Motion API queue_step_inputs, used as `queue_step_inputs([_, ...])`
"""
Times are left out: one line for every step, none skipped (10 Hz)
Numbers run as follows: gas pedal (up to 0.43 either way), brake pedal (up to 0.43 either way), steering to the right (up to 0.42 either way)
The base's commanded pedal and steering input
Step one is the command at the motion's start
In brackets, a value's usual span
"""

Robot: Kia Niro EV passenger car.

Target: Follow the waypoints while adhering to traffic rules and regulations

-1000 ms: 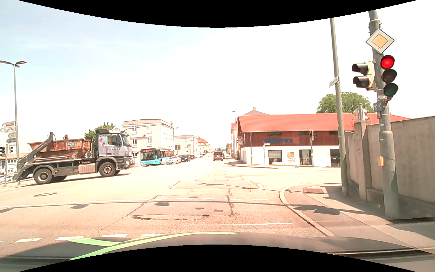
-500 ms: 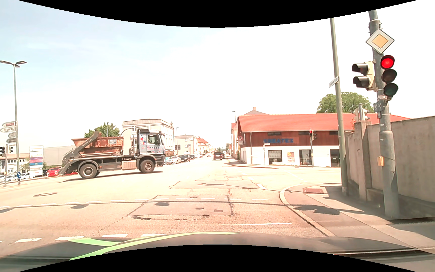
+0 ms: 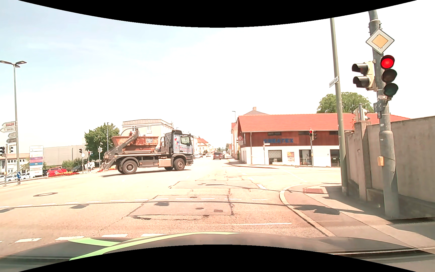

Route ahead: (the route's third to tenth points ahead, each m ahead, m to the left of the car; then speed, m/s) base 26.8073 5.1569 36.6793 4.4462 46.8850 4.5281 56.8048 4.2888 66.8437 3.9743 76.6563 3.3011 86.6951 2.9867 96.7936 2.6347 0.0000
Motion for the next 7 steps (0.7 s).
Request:
queue_step_inputs([0.0,0.25,0.003])
queue_step_inputs([0.0,0.244,0.003])
queue_step_inputs([0.0,0.25,0.003])
queue_step_inputs([0.0,0.25,0.003])
queue_step_inputs([0.0,0.25,0.003])
queue_step_inputs([0.0,0.244,0.003])
queue_step_inputs([0.0,0.25,0.003])
